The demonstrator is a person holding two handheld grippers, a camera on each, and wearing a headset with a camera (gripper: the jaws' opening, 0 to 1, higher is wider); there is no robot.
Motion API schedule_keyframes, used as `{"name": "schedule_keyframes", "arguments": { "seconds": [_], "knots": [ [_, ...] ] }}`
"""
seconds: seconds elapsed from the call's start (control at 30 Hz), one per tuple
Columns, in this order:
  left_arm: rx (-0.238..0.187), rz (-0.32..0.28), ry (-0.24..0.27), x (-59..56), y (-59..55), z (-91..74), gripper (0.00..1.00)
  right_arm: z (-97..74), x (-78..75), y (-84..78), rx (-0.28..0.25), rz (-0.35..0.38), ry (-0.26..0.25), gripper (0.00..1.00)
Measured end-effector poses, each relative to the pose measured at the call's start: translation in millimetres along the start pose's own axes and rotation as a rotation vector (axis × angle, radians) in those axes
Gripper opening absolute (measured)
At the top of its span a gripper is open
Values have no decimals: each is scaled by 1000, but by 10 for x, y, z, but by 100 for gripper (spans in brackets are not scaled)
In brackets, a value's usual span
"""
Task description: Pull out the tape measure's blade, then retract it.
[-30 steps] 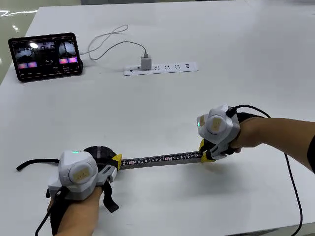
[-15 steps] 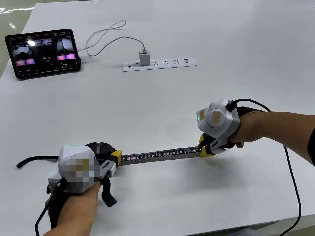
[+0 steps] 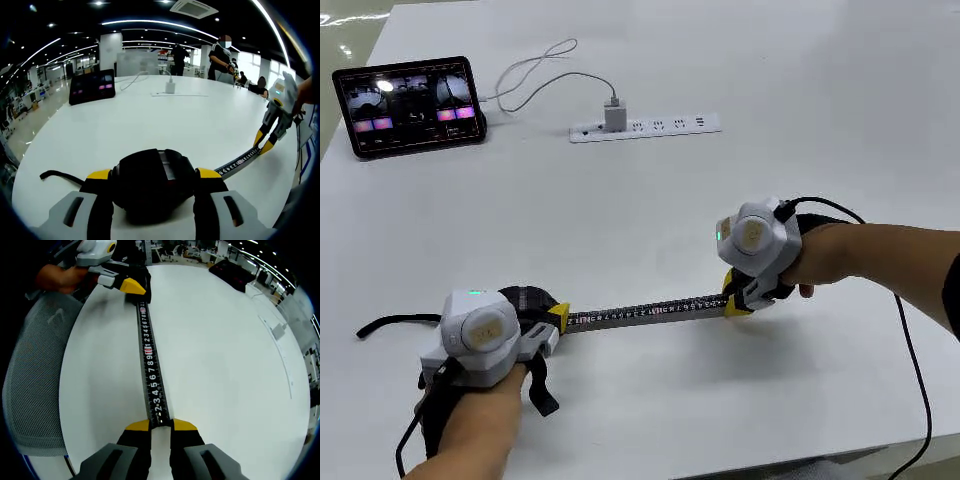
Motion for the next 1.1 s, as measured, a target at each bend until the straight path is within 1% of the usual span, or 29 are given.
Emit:
{"name": "schedule_keyframes", "arguments": {
  "seconds": [0.23,0.43,0.63,0.7,0.83,1.03,1.1],
  "knots": [
    [1,1,0,-2,-4,-1,61,6,12,40,9,-2,-4,9],
    [7,0,0,-3,-2,-3,61,10,17,73,18,-18,2,9],
    [11,0,0,-3,-1,0,61,12,18,90,22,-39,5,10],
    [11,0,0,-4,-1,0,61,10,30,96,17,-60,1,10],
    [11,0,1,-5,1,0,61,13,22,111,23,-54,0,10],
    [11,2,2,-3,1,5,61,24,20,140,38,-65,4,10],
    [14,2,2,-3,2,8,61,27,17,146,38,-54,5,10]
  ]
}}
Point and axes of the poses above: the centre of the closed fingertips' face, and the gripper's own axes: z roughly forward along the fingers, x roughly to its left, y roughly out of its top, the point moved 6 cm from there along -z, roughly backward along the fingers, and after that the axes turned 12 degrees about -y, right-handed, at the moved point
